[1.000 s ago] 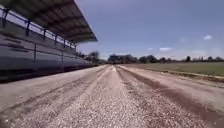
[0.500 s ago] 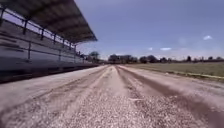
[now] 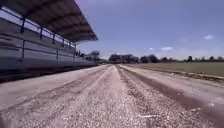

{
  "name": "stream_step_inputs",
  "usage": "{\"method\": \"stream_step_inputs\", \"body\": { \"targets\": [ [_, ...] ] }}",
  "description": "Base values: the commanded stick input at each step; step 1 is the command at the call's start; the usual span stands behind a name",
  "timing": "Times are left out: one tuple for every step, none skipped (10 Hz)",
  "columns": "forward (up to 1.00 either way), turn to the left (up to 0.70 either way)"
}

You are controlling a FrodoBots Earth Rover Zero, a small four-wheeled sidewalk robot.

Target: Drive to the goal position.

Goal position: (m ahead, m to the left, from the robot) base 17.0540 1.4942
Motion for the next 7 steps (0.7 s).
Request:
{"method": "stream_step_inputs", "body": {
  "targets": [
    [1.00, 0.00],
    [1.00, 0.00],
    [1.00, 0.00],
    [1.00, 0.00],
    [1.00, 0.00],
    [1.00, 0.00],
    [1.00, 0.00]
  ]
}}
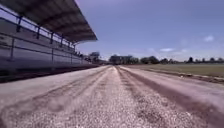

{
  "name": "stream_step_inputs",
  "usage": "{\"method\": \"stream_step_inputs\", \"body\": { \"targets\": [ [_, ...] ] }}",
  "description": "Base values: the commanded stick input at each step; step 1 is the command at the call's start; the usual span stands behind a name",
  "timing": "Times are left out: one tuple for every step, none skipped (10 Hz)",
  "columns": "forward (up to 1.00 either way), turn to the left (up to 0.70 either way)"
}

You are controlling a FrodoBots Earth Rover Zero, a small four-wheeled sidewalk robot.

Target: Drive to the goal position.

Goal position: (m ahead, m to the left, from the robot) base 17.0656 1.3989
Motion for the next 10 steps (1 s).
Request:
{"method": "stream_step_inputs", "body": {
  "targets": [
    [1.00, 0.00],
    [1.00, 0.00],
    [1.00, 0.00],
    [1.00, 0.00],
    [1.00, 0.00],
    [1.00, 0.00],
    [1.00, 0.00],
    [1.00, 0.00],
    [1.00, 0.00],
    [1.00, 0.00]
  ]
}}
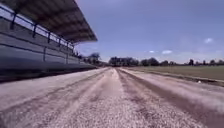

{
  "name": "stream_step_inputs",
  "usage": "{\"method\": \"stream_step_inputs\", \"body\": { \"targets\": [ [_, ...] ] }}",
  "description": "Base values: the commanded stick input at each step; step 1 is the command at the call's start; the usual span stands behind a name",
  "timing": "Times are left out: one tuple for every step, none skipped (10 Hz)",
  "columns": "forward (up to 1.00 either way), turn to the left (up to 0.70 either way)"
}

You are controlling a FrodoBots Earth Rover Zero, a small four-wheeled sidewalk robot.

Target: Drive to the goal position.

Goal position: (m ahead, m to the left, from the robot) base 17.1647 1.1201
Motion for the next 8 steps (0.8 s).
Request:
{"method": "stream_step_inputs", "body": {
  "targets": [
    [1.00, 0.00],
    [1.00, 0.00],
    [1.00, 0.00],
    [1.00, 0.00],
    [1.00, 0.00],
    [1.00, 0.00],
    [1.00, 0.00],
    [1.00, 0.00]
  ]
}}
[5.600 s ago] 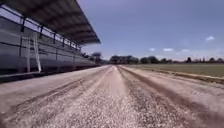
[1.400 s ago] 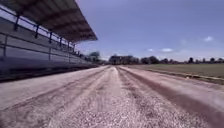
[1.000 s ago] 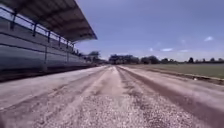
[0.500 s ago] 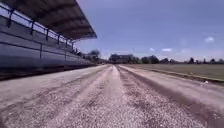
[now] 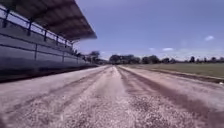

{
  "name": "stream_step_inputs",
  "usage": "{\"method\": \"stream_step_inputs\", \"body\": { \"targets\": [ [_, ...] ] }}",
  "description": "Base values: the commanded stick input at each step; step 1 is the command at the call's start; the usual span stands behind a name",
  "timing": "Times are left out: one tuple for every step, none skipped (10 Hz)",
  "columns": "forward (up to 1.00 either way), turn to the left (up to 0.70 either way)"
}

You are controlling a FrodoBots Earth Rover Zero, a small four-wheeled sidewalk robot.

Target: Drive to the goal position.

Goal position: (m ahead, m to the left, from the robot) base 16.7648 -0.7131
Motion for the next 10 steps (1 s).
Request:
{"method": "stream_step_inputs", "body": {
  "targets": [
    [1.00, 0.00],
    [1.00, 0.00],
    [1.00, 0.00],
    [1.00, 0.00],
    [1.00, 0.00],
    [1.00, 0.00],
    [1.00, 0.00],
    [1.00, 0.00],
    [1.00, 0.00],
    [1.00, 0.00]
  ]
}}
